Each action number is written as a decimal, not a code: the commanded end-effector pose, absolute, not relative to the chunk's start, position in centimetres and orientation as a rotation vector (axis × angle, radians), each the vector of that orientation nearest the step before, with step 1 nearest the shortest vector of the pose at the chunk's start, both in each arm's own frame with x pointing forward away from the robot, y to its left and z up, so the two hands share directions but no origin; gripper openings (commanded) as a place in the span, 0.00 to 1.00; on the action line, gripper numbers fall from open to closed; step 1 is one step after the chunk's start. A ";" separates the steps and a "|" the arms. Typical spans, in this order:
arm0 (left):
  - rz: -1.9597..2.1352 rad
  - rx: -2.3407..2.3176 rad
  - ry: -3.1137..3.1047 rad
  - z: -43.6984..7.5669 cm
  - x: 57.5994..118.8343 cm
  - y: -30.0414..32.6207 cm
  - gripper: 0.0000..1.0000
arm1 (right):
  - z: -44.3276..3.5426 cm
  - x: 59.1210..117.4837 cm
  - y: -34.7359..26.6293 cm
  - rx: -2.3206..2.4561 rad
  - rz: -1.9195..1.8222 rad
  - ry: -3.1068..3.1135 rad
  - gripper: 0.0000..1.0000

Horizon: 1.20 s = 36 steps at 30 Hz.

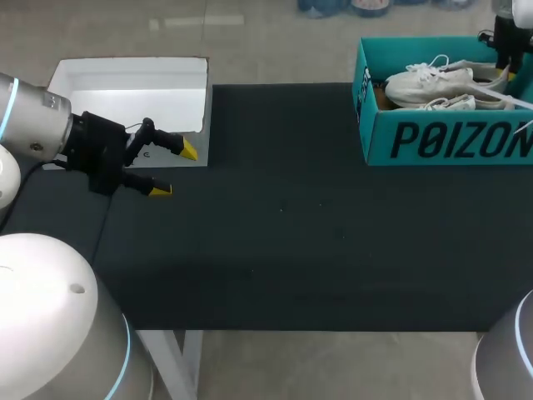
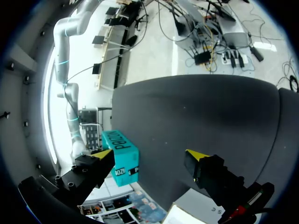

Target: Take the shoe out of the shoebox, open the shoe tongue, remove and reinsert the insole, then place the shoe into the shoebox

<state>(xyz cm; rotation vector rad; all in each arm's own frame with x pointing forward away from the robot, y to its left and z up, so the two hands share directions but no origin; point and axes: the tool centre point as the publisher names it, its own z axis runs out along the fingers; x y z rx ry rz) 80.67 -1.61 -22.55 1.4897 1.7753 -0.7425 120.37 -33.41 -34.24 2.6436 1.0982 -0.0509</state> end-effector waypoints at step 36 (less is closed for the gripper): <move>-0.739 1.492 1.778 -22.5 80.6 -1.6 1.00 | -30.2 117.1 -29.3 2.662 0.016 1.140 1.00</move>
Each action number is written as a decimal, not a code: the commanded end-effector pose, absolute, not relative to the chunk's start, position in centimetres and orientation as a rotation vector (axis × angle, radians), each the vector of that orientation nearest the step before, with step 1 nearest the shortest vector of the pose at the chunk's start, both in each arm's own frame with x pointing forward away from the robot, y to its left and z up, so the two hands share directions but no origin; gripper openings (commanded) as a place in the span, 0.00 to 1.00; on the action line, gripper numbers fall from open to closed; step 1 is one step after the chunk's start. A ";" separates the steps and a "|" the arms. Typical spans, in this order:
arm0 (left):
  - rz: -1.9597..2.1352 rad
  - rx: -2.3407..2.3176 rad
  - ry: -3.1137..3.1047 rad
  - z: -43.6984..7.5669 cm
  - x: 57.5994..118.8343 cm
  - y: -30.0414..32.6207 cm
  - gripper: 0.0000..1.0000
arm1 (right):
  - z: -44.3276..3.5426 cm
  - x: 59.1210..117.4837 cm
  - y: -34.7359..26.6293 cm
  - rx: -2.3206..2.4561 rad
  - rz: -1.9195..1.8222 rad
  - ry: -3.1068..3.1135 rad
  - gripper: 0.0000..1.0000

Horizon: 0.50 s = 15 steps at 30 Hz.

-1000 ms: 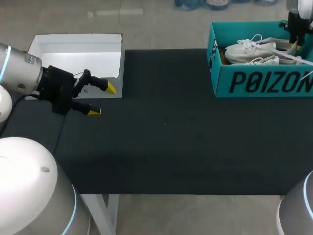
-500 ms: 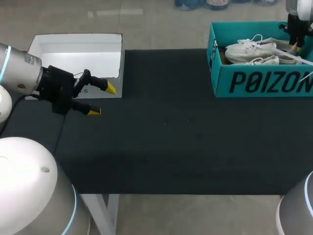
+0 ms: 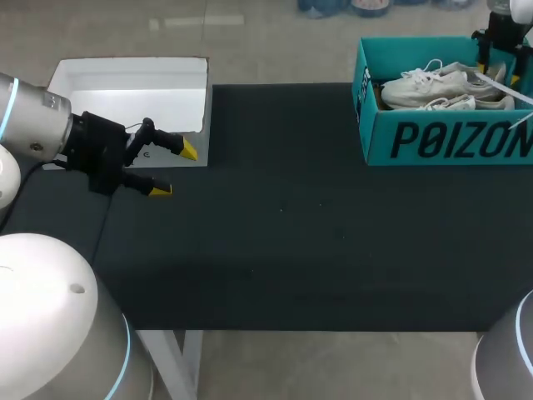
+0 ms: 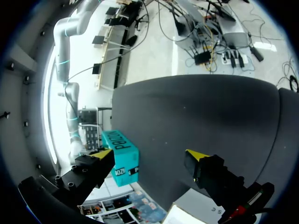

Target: Take the shoe out of the shoebox, open the shoe tongue, remove and reinsert the insole, then place the shoe into the shoebox

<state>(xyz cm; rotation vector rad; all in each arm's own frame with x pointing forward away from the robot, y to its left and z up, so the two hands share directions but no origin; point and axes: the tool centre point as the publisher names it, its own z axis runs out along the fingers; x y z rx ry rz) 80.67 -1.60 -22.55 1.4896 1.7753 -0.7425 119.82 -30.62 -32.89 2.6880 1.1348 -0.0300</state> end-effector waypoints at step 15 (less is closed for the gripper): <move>-0.739 1.492 1.778 -22.5 80.6 -1.6 1.00 | -24.3 107.9 -22.0 2.567 0.121 1.342 1.00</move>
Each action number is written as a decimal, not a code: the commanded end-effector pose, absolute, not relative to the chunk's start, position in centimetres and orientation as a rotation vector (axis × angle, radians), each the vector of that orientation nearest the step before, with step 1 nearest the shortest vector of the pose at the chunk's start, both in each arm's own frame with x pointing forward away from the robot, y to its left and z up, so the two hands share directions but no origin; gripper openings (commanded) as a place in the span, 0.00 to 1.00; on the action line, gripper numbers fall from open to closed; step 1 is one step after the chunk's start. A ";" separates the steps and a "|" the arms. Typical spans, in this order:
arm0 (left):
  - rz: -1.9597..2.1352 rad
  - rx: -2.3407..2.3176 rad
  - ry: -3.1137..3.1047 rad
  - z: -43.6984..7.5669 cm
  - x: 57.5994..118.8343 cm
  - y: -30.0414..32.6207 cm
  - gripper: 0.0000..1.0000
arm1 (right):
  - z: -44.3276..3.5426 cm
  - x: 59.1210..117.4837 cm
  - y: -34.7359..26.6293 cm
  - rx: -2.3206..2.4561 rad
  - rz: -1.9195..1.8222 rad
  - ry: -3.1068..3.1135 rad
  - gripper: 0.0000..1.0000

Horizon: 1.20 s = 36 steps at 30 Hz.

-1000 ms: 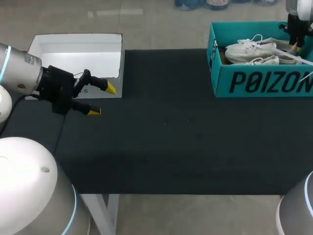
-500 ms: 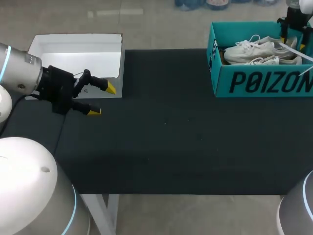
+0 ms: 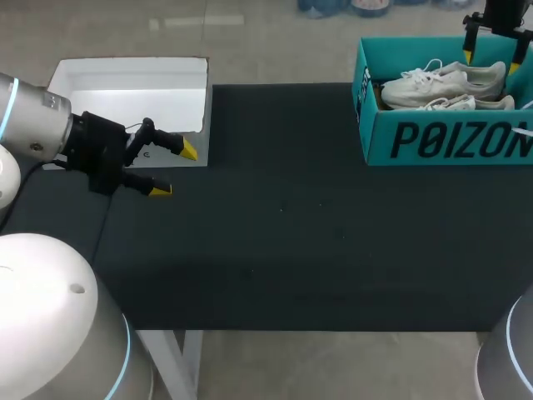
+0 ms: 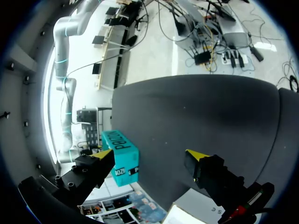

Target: Take the shoe out of the shoebox, open the shoe tongue, remove and reinsert the insole, then place the shoe into the shoebox

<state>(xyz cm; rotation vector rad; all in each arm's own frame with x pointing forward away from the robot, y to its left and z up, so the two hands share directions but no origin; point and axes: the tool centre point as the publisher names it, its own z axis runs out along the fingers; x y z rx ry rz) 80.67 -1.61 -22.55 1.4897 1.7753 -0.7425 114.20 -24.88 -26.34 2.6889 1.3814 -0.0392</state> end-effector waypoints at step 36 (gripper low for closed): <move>-0.698 1.165 2.212 -21.2 83.6 -2.5 1.00 | -22.6 103.1 -18.7 2.548 0.120 1.419 1.00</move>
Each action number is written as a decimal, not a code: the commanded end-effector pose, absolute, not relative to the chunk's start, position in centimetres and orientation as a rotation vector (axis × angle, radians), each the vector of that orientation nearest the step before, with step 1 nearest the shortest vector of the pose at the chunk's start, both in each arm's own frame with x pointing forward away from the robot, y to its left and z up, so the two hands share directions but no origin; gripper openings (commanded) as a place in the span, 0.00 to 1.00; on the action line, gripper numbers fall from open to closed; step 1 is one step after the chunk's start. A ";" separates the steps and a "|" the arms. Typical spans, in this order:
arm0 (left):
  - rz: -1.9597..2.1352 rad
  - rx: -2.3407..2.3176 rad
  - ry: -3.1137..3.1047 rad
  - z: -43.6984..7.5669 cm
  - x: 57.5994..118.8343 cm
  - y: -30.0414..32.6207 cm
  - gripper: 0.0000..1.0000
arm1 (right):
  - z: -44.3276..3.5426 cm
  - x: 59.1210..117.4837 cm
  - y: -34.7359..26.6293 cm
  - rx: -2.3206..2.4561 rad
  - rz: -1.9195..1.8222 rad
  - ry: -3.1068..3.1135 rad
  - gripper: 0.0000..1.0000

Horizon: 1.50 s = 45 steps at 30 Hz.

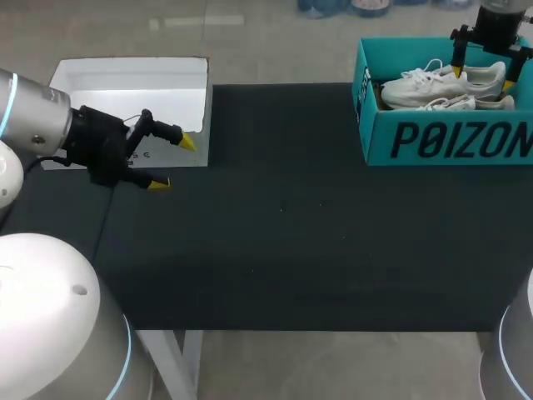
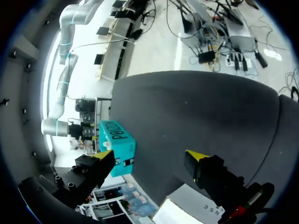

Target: Take the shoe out of the shoebox, open the shoe tongue, remove and reinsert the insole, then place the shoe into the shoebox

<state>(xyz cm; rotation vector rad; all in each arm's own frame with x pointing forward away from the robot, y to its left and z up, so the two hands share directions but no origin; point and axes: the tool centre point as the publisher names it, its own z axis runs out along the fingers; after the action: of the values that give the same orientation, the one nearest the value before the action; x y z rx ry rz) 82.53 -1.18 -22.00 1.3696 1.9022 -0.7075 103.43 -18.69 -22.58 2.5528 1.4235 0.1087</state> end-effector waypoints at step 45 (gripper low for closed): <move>-1.060 -0.275 2.631 -18.7 92.3 -3.0 1.00 | -22.6 103.1 -18.7 2.548 0.120 1.419 1.00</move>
<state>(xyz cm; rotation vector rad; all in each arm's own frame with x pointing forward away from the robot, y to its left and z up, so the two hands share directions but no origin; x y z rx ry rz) 92.63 -2.87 -18.44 -0.2743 2.6428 -1.0592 103.24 -18.67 -22.58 2.5488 1.4210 0.1141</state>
